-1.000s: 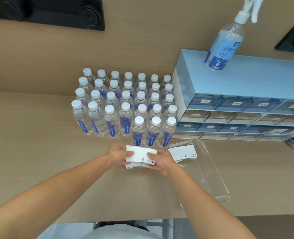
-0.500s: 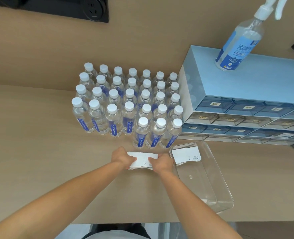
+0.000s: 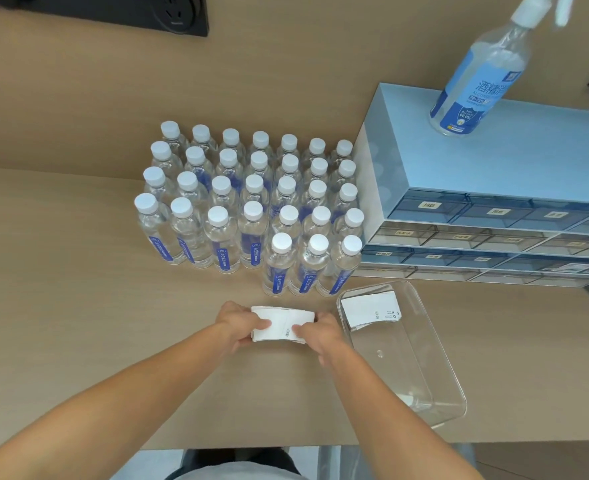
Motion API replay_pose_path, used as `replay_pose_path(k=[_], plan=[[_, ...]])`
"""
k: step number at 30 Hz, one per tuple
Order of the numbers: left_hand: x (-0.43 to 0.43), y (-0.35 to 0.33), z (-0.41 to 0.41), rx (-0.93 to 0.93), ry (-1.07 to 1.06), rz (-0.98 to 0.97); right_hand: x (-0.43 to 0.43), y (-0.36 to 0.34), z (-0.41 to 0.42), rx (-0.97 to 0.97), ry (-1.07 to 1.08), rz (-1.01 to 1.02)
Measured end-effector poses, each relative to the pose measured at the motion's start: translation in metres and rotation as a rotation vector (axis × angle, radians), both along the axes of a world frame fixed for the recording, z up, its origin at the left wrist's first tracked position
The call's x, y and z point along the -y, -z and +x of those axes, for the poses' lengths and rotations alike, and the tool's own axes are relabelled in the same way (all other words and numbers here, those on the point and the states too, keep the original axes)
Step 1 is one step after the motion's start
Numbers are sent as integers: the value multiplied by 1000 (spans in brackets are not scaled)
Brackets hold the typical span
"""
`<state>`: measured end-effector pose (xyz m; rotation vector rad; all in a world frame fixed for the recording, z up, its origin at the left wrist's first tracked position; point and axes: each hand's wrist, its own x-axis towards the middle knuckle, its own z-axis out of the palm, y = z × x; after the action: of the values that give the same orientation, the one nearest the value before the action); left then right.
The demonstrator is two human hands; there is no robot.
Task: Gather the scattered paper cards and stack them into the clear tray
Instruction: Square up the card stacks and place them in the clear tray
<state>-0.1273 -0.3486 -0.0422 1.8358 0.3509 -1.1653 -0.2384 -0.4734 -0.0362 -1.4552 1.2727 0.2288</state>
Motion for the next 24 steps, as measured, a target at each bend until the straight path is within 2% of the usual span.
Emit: replay_pose_path(k=[10, 16, 20, 24], plan=[[-16, -2, -1, -74, 106, -195, 4, 8, -9, 104, 39, 168], [-25, -15, -2, -207, 103, -301, 5, -9, -13, 211, 63, 321], [-16, -28, -18, -181, -1, -331, 4, -21, -12, 289, 37, 403], [-4, -34, -36, -82, -179, -264, -3, -25, -13, 328, 16, 421]])
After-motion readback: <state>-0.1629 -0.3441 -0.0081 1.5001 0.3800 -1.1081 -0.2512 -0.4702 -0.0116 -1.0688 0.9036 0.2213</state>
